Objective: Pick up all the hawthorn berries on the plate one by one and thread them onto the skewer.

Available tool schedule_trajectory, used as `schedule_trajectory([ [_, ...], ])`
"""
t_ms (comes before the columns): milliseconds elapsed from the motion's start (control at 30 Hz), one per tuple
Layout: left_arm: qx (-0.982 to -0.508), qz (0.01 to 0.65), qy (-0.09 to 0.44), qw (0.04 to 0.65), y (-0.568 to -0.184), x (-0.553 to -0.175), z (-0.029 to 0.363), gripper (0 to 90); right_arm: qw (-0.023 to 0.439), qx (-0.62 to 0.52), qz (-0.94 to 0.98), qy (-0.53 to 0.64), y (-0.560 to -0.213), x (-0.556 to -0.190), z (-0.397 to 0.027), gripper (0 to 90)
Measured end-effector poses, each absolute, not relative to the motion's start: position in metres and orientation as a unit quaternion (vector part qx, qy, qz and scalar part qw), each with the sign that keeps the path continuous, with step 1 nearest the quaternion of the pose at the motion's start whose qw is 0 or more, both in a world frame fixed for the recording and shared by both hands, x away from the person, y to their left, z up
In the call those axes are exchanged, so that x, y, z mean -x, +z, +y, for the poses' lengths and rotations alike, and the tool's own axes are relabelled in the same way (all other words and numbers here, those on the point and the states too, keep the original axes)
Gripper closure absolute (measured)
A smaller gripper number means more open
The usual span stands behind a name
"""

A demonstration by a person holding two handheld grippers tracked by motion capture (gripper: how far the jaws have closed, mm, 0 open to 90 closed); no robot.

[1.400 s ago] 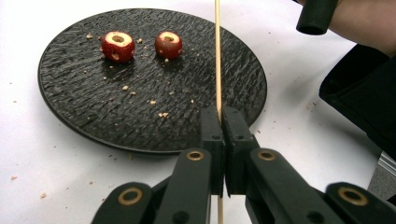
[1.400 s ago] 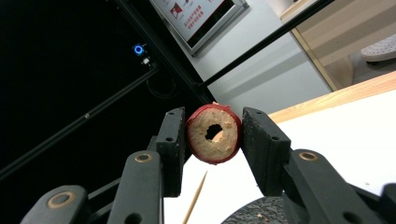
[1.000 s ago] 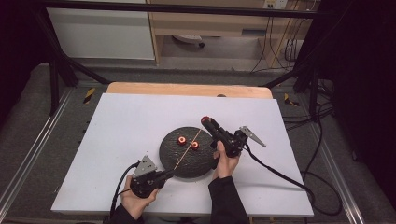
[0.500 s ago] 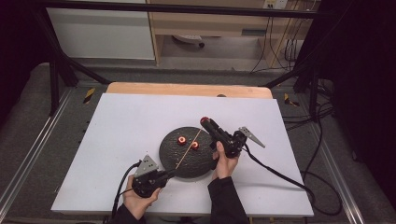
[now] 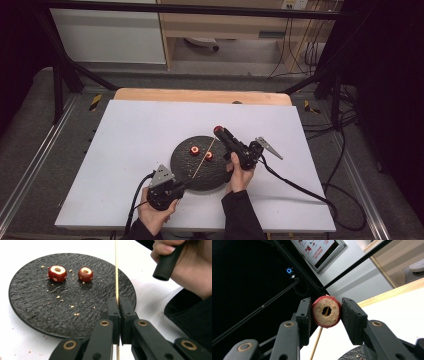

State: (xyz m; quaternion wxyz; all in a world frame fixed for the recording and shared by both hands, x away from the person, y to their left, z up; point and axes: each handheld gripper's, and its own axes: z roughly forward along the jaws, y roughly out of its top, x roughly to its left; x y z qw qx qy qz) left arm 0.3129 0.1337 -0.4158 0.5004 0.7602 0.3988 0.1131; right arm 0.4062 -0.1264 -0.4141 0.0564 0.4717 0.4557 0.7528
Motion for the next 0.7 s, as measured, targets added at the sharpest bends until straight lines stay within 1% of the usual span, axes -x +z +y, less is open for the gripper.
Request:
schedule_trajectory([
  [567,-0.751,0.403,0.112,0.511,-0.405,-0.335,0.119,88.2,0.041,-0.47,0.473,0.745,-0.42,-0.399,-0.122,61.5],
  [700,-0.753,0.398,0.121,0.509,-0.403,-0.341,0.115,88.2,0.038,-0.469,0.478,0.742,-0.422,-0.397,-0.121,61.5],
])
